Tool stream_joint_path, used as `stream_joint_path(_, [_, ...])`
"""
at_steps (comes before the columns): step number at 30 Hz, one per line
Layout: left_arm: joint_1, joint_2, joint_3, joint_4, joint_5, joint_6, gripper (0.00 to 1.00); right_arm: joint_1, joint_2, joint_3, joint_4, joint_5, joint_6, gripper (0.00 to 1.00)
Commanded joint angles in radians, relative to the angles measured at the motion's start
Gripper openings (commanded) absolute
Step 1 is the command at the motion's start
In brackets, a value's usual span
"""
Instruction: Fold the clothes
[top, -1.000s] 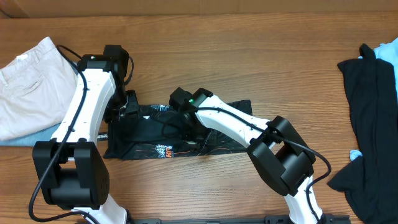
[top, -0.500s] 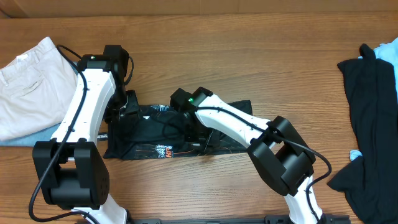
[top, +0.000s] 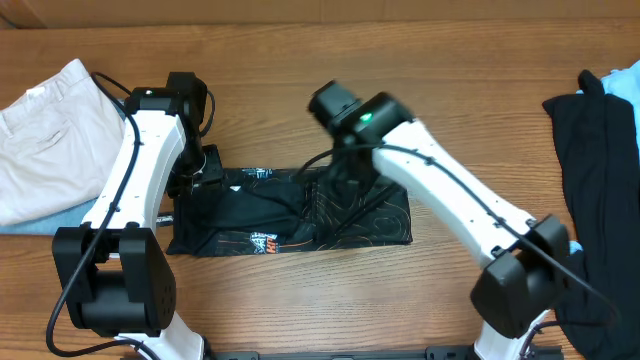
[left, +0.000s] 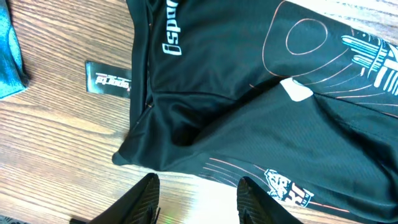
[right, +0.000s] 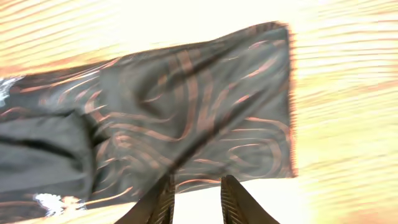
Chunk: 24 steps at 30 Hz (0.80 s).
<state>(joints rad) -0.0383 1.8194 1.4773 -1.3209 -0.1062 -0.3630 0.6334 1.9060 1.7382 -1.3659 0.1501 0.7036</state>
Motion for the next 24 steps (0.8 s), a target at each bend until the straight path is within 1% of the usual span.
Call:
stream_joint_path(1, [0.003,-0.015,0.016,-0.006,-0.052,0.016,0.51,-0.071,-0.014,0.012,-0.029,0.037,-0.089,0.28])
stream_joint_path(3, [0.014,-0.015,0.016,-0.006,-0.054,0.01,0.59,-0.101,-0.014,0.005,-0.039,0.037,-0.108,0.28])
stream_joint_path(4, [0.035,-0.014,0.013,-0.001,-0.055,0.002,0.62,-0.129,-0.014,-0.003,-0.04,0.037,-0.11,0.28])
stream_joint_path(9, [0.109,-0.014,-0.031,0.029,-0.043,-0.004,0.63,-0.179,-0.014,-0.018,-0.052,0.036,-0.11,0.29])
stream_joint_path(12, [0.138,-0.013,-0.094,0.077,-0.03,0.004,0.64,-0.182,-0.014,-0.018,-0.047,0.036,-0.11,0.29])
stream_joint_path(14, [0.152,-0.013,-0.151,0.134,-0.017,0.009,0.66,-0.182,-0.014,-0.018,-0.046,0.032,-0.11,0.29])
stream_joint_path(18, [0.168,-0.013,-0.256,0.261,0.057,0.073,0.69,-0.182,-0.014,-0.018,-0.05,0.029,-0.11,0.3])
stream_joint_path(19, [0.173,-0.013,-0.283,0.295,0.06,0.072,0.71,-0.182,-0.014,-0.018,-0.051,0.029,-0.11,0.3])
stream_joint_path(24, [0.199,-0.013,-0.371,0.415,0.081,0.072,0.72,-0.182,-0.014,-0.018,-0.055,0.029,-0.11,0.3])
